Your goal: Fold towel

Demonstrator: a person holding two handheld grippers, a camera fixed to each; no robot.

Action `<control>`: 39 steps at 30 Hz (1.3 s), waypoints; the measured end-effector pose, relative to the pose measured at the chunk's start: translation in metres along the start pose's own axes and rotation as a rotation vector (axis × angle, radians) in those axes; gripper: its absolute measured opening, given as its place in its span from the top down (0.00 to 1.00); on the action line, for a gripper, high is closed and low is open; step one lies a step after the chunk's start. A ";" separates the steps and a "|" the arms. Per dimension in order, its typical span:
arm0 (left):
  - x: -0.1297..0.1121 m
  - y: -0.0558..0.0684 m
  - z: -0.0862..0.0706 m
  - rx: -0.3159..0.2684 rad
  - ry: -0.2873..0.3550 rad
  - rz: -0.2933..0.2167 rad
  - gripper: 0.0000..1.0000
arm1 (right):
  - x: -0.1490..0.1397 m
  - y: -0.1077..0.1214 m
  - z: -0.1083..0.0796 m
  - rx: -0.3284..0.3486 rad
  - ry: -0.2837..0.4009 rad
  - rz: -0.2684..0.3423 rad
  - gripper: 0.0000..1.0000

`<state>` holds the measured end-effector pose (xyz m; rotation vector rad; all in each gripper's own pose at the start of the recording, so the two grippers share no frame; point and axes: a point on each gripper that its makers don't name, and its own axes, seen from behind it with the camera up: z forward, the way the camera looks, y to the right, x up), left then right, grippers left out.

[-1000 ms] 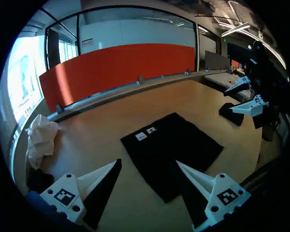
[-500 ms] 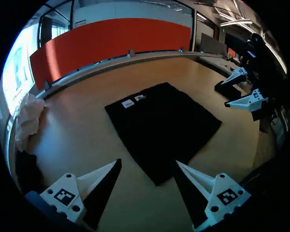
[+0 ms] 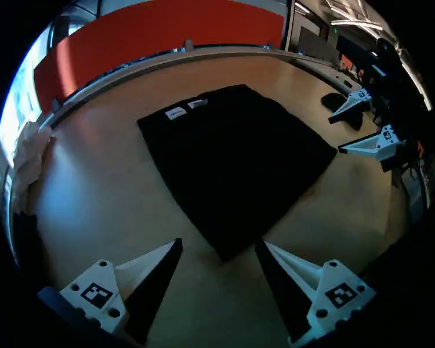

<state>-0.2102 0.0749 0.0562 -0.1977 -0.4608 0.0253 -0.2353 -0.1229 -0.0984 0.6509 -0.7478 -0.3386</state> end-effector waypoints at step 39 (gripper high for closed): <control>-0.008 0.007 0.005 0.056 -0.054 -0.010 0.80 | -0.024 -0.016 0.014 0.070 -0.061 0.056 0.83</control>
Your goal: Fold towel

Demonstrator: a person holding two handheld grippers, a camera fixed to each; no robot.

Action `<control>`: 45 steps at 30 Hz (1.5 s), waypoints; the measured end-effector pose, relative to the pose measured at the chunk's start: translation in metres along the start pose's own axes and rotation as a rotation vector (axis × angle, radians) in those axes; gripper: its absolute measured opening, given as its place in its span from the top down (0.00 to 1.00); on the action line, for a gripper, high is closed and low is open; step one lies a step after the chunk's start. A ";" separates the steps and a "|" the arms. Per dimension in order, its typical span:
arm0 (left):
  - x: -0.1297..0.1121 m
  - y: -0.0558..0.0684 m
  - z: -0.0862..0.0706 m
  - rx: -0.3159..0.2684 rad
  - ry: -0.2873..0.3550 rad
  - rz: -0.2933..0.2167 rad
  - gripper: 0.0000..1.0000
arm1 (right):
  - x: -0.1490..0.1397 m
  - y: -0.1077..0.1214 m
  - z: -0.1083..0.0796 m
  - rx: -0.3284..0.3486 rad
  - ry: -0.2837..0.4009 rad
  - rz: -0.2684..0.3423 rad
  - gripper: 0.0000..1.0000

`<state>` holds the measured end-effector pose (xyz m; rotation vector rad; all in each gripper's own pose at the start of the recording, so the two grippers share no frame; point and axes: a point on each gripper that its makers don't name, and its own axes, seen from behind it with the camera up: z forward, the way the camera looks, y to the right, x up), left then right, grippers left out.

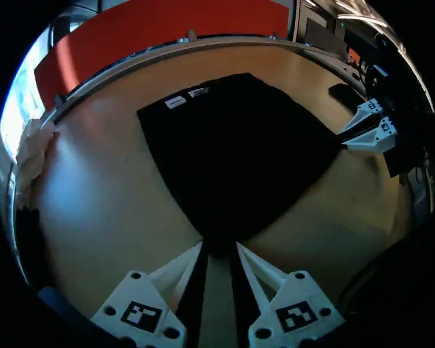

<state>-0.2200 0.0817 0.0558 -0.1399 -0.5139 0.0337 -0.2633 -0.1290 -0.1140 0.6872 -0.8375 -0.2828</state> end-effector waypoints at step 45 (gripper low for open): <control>0.004 0.006 -0.002 -0.038 -0.024 -0.045 0.97 | 0.021 0.002 -0.020 -0.011 0.045 -0.013 0.85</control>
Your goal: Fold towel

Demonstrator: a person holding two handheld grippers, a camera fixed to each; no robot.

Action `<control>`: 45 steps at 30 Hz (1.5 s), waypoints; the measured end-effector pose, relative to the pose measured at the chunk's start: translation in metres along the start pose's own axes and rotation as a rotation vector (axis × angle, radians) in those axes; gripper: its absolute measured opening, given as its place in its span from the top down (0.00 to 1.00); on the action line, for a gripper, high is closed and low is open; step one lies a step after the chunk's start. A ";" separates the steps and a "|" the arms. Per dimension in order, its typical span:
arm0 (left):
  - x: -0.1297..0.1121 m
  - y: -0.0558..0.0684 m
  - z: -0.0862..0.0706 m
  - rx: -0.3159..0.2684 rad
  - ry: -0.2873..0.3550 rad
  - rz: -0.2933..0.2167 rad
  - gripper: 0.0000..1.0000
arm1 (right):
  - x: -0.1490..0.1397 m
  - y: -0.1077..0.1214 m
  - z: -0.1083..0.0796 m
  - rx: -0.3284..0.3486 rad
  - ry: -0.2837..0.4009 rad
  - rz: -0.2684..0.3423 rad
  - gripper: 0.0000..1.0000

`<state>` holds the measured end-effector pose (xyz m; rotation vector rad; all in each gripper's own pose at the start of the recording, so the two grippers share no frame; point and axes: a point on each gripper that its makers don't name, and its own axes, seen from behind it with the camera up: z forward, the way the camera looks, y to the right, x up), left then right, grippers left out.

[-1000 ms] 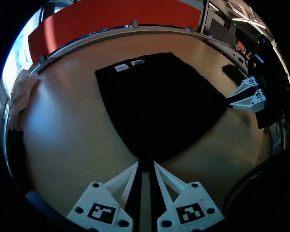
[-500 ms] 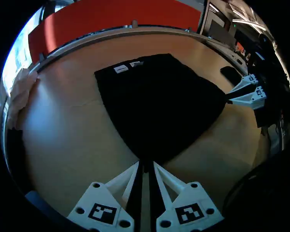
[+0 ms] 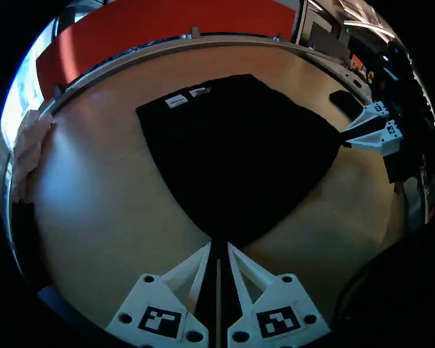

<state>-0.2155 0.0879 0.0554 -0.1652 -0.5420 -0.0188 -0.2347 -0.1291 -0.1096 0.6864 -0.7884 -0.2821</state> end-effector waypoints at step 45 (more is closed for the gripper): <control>0.046 0.018 -0.109 -0.093 0.093 -0.175 0.97 | 0.057 -0.020 -0.093 0.026 0.067 -0.001 0.85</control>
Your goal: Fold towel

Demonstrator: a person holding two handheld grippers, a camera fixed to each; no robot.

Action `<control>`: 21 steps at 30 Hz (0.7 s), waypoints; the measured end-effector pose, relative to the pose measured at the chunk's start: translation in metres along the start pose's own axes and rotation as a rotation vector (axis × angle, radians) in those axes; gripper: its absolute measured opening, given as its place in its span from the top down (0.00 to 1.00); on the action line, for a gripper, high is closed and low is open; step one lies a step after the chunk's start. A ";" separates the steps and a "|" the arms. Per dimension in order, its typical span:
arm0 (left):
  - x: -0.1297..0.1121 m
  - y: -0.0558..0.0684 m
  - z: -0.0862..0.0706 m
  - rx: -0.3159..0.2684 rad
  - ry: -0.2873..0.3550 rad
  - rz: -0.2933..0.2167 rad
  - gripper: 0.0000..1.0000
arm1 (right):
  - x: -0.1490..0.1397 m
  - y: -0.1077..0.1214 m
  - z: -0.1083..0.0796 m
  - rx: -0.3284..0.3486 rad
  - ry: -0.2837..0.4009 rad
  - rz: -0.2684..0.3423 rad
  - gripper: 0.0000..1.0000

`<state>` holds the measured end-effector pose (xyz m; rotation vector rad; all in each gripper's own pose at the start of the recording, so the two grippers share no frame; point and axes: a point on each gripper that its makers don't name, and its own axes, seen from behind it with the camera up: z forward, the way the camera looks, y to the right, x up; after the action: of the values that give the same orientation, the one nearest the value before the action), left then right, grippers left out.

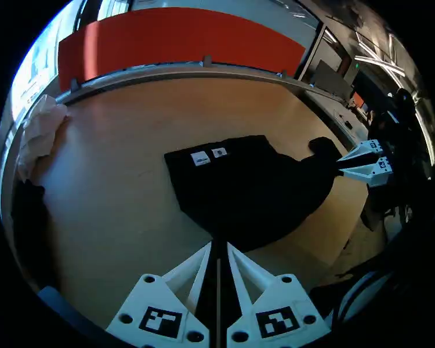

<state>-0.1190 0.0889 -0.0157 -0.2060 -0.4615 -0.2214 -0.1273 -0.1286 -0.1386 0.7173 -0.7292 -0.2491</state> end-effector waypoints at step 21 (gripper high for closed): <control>0.047 -0.023 0.035 -0.019 0.043 -0.051 0.97 | 0.027 0.052 0.038 -0.037 -0.010 -0.006 0.85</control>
<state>-0.0988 0.0674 0.0402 -0.2078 -0.4222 -0.2800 -0.1355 -0.1218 -0.0693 0.6835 -0.7297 -0.2716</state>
